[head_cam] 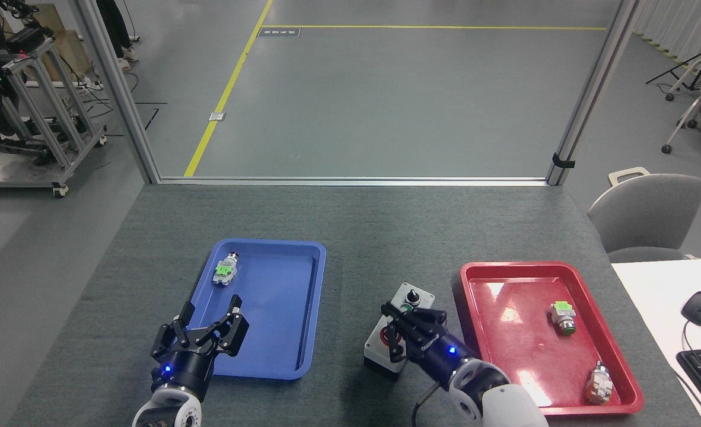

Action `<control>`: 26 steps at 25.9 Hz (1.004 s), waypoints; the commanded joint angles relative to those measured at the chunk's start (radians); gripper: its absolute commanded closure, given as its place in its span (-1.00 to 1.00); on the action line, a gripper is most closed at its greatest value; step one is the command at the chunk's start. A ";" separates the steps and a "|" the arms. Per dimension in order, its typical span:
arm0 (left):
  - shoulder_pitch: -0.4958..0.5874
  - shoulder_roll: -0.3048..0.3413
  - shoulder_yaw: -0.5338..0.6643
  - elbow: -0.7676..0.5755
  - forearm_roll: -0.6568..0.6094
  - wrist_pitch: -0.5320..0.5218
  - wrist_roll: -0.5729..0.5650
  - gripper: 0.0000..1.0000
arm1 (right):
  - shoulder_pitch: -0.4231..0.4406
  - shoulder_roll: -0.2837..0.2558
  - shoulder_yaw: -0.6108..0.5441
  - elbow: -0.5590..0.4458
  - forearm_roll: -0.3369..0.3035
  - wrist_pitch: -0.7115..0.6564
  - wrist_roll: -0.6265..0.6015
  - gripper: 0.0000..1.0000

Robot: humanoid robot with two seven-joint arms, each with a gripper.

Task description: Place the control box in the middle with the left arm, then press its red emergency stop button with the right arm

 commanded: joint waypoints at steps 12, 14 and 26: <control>-0.001 -0.001 0.000 0.000 0.001 0.000 0.000 -0.98 | 0.056 -0.050 -0.349 -0.128 -0.035 0.251 -0.015 -1.00; -0.001 -0.001 0.000 0.000 0.001 0.000 0.000 -0.98 | 0.103 -0.052 -0.371 -0.129 -0.035 0.251 -0.012 -1.00; -0.001 -0.001 0.000 0.000 0.001 0.000 0.000 -0.98 | 0.254 -0.053 -0.380 -0.339 -0.037 0.310 -0.013 -1.00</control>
